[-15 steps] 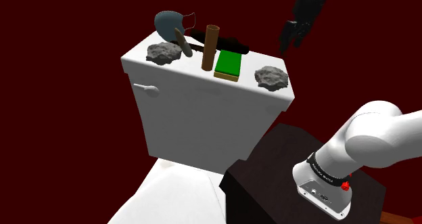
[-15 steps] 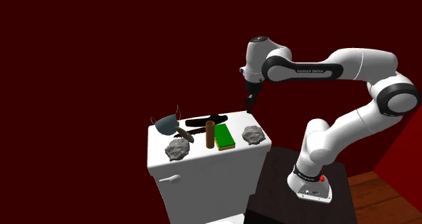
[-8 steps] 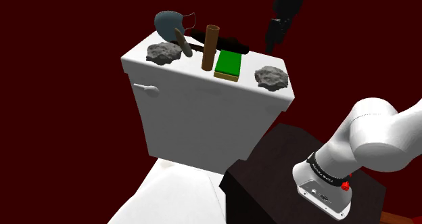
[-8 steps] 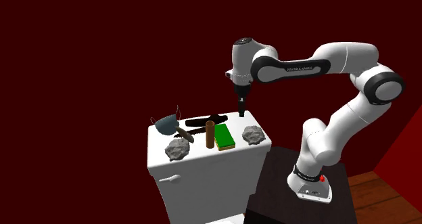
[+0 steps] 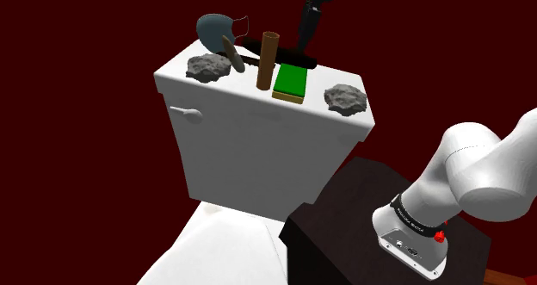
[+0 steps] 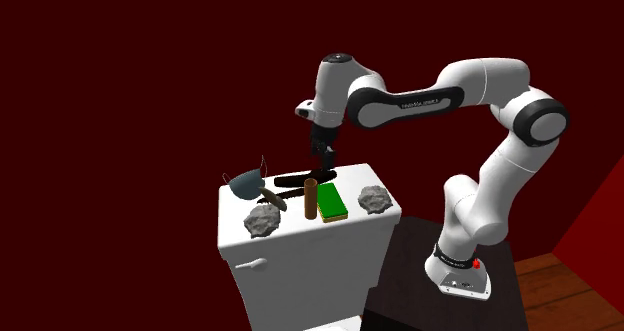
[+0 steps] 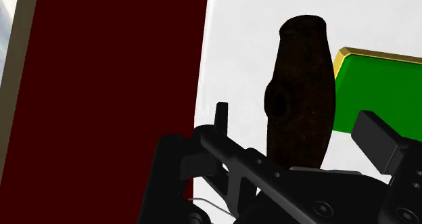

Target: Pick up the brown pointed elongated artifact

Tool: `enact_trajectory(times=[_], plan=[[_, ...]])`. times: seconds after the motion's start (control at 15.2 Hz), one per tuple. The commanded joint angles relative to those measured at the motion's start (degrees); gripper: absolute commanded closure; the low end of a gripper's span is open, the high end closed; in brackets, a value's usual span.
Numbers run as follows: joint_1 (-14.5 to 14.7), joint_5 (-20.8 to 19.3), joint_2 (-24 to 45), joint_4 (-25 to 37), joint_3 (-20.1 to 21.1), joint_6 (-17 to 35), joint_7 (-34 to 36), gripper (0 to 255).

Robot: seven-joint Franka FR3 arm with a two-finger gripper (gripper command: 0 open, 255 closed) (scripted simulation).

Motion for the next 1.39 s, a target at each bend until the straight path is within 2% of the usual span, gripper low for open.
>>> enact_trajectory(times=[0.0,0.07,0.53,0.73,0.79,1.32], plan=[[1.6,0.6,2.2,2.4,0.4,0.9,-4.2,0],[2.4,0.8,3.1,3.4,0.6,1.3,-6.0,0],[2.3,0.6,2.8,-2.3,0.5,6.6,-5.6,0],[2.3,0.6,2.8,-2.7,0.5,7.1,-5.6,0],[2.3,0.6,2.8,-2.8,0.5,7.1,-5.5,255],[2.3,0.6,2.8,-2.8,0.5,7.2,-5.5,255]])
